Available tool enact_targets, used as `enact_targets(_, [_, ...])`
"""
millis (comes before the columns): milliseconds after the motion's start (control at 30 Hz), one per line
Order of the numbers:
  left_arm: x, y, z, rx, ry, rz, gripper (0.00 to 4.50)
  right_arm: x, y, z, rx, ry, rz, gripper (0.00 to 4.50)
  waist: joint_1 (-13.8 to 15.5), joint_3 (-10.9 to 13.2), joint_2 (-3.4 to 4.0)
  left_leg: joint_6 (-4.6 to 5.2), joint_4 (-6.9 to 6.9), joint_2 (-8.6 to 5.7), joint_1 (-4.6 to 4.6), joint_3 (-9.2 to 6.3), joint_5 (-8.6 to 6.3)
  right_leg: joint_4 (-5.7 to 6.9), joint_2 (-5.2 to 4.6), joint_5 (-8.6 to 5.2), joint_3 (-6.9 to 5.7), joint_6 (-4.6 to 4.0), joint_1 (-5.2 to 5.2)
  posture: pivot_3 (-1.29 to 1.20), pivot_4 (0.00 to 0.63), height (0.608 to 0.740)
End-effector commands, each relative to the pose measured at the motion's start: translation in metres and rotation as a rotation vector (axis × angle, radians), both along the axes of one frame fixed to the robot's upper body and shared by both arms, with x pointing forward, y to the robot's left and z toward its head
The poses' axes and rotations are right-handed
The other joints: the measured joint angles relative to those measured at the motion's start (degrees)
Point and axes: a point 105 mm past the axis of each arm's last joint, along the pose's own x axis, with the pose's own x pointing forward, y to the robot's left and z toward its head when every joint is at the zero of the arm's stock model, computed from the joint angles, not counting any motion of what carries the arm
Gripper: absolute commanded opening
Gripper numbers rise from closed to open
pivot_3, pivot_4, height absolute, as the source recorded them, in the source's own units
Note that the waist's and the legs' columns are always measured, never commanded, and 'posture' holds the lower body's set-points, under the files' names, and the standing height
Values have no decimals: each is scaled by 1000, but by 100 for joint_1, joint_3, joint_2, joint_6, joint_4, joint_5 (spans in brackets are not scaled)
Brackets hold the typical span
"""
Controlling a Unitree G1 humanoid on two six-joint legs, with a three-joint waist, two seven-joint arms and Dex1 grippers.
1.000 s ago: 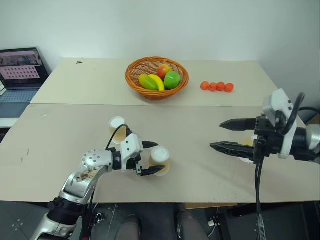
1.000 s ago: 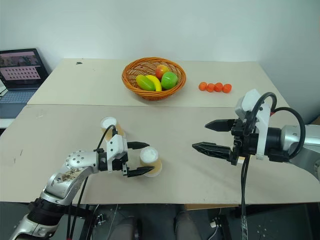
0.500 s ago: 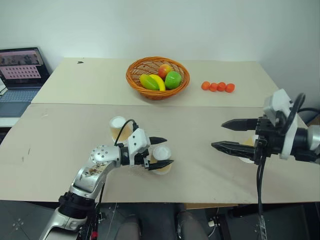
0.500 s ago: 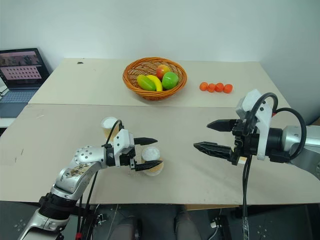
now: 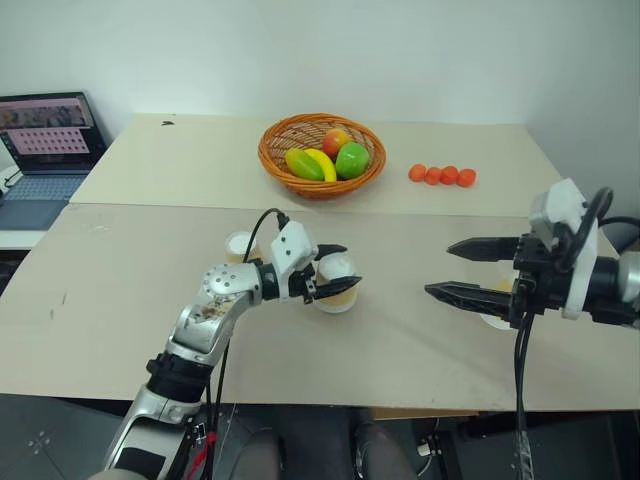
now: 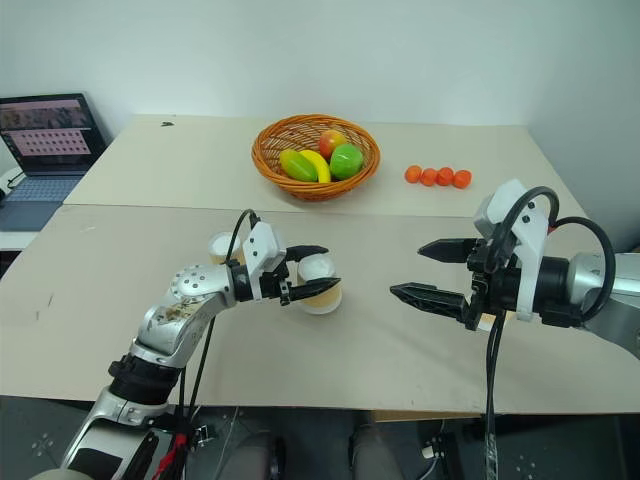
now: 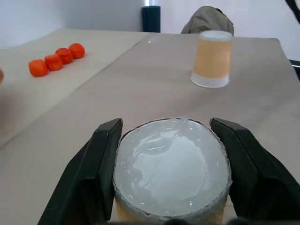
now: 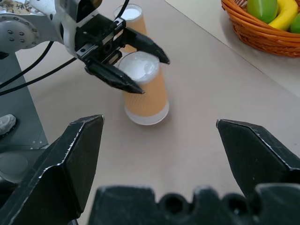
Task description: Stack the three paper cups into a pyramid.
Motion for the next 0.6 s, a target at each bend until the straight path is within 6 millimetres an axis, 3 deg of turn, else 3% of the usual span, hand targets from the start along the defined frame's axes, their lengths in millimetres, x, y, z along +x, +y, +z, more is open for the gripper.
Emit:
enact_targets(33, [-5, -20, 5, -6, -60, -61, 2552, -1, 3, 11, 5, -74, 4, 4500, -5, 0, 0, 0, -1, 0, -1, 0, 0, -4, 0, 2, 0, -2, 0, 0, 150, 734])
enact_targets(400, [11, -35, 2, -20, -58, -59, 2552, -8, 4, 11, 22, -101, -40, 4500, 1, 0, 0, 2, 0, 0, 5, -3, 1, -7, 0, -3, -3, 13, 12, 0, 150, 734])
enact_targets(600, [13, -35, -13, 24, -70, -54, 2552, -7, 3, 12, 20, -114, -60, 4500, -8, 0, 0, 3, -2, 1, 4, -3, 0, -35, 0, 8, -3, 15, 23, 0, 150, 734])
